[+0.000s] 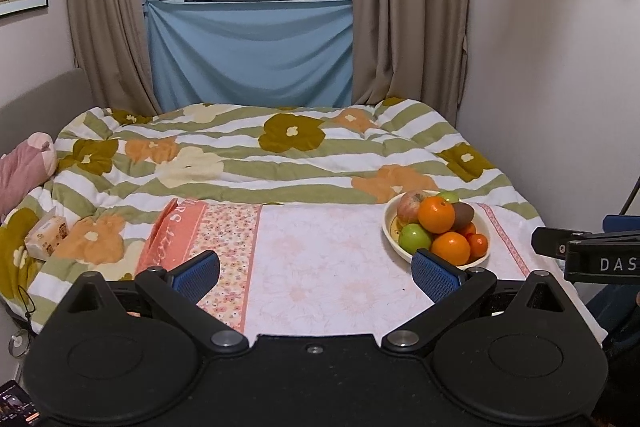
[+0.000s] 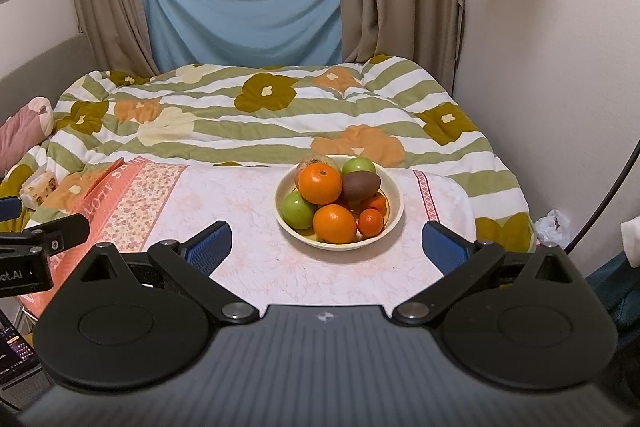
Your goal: Organize fruits
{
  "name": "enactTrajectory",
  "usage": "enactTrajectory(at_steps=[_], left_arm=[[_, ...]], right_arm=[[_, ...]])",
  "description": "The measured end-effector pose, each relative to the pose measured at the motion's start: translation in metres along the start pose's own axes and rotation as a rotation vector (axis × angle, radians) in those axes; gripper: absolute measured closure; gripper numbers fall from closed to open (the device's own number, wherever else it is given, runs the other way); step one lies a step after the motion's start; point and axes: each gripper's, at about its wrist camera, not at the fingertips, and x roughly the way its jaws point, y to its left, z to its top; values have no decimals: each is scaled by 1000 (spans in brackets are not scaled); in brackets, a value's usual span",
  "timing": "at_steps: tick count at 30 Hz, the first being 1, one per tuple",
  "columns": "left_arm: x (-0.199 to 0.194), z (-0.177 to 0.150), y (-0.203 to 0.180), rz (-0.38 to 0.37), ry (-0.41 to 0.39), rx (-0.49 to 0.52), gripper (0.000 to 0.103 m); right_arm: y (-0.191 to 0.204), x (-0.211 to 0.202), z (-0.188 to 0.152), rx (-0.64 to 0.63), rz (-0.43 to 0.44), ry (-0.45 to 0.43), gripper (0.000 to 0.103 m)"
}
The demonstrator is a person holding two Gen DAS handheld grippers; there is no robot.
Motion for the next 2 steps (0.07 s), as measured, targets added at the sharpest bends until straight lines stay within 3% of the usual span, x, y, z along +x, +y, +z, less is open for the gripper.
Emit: enactTrajectory(at_steps=[2], left_arm=[[1,1,0,2,1,-2,0]], right_arm=[[0,0,0,1,0,0,0]])
